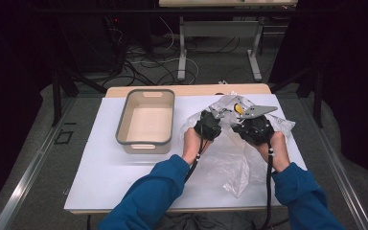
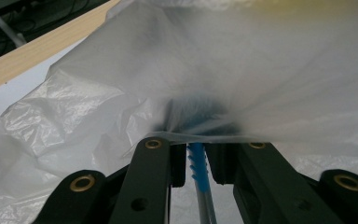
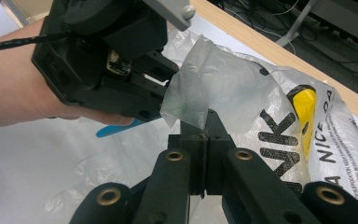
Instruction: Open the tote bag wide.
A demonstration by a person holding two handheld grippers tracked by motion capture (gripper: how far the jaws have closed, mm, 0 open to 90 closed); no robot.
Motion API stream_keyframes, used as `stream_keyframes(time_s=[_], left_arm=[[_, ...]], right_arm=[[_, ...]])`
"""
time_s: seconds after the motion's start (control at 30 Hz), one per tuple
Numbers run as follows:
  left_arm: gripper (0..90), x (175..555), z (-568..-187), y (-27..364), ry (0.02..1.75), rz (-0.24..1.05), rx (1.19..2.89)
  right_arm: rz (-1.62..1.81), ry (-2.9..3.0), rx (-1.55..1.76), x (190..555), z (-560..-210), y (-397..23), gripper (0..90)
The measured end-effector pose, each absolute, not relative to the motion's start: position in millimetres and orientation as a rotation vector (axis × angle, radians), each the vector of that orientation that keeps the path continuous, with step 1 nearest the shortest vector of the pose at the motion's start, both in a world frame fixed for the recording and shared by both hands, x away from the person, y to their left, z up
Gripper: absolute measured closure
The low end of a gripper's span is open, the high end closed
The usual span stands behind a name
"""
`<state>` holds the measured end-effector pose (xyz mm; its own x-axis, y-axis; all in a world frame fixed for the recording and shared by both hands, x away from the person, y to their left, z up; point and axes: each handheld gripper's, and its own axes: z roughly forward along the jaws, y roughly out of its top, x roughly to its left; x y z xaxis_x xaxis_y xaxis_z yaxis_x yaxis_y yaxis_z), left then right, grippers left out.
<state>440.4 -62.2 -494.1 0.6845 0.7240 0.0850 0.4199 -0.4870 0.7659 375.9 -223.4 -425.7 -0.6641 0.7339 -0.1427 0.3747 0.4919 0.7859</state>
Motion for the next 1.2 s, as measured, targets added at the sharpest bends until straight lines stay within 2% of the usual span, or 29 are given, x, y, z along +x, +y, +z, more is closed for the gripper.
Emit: stream_keyframes(time_s=[0.47,0.93,1.2], left_arm=[[77.5,441,-504,-72,0.86,0.514,2.12],[45.1,418,-500,-44,0.706,0.404,2.206],[36.4,410,-500,-21,0.688,0.396,2.228]], right_arm=[[1.035,2.287,0.917,376,-426,-225,90.0],[1.033,2.283,0.921,377,-426,-227,90.0],[1.027,2.289,0.923,377,-425,-227,90.0]])
